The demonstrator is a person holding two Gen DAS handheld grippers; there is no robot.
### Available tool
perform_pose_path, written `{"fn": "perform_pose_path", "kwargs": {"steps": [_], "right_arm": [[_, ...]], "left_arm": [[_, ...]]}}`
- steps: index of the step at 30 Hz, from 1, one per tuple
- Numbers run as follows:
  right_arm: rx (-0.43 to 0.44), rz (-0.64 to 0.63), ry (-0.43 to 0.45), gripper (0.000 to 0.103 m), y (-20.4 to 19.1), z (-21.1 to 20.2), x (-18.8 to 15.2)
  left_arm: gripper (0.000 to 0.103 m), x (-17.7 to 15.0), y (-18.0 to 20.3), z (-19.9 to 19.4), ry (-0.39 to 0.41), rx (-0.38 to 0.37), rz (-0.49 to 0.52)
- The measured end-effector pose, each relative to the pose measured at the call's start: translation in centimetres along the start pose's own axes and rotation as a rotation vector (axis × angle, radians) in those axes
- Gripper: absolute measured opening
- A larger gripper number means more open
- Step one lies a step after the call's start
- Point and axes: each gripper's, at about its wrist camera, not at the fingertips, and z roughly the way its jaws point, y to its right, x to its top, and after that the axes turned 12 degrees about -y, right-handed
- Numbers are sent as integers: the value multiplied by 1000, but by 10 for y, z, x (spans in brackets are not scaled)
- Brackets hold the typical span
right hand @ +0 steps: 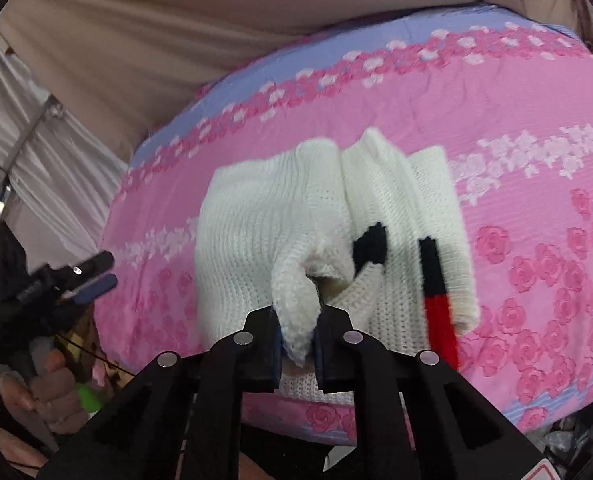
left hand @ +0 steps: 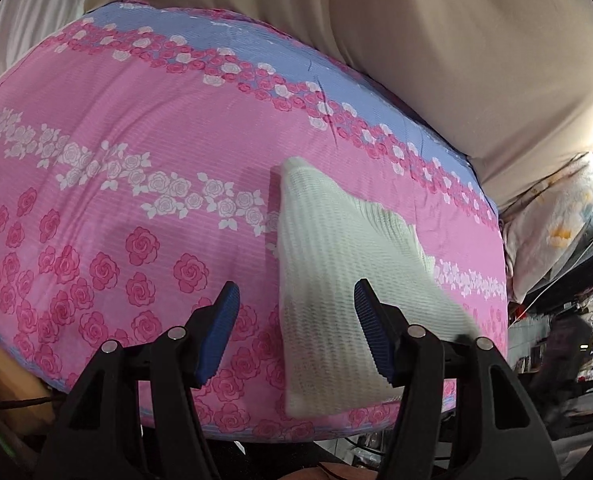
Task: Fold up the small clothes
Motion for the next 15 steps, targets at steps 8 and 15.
{"fn": "perform_pose_path", "kwargs": {"steps": [8, 15], "right_arm": [[-38, 96, -128, 28, 54, 35, -25], [-50, 21, -18, 67, 41, 38, 33]], "left_arm": [[58, -2, 19, 22, -64, 17, 60], [62, -8, 21, 24, -65, 31, 55]]}}
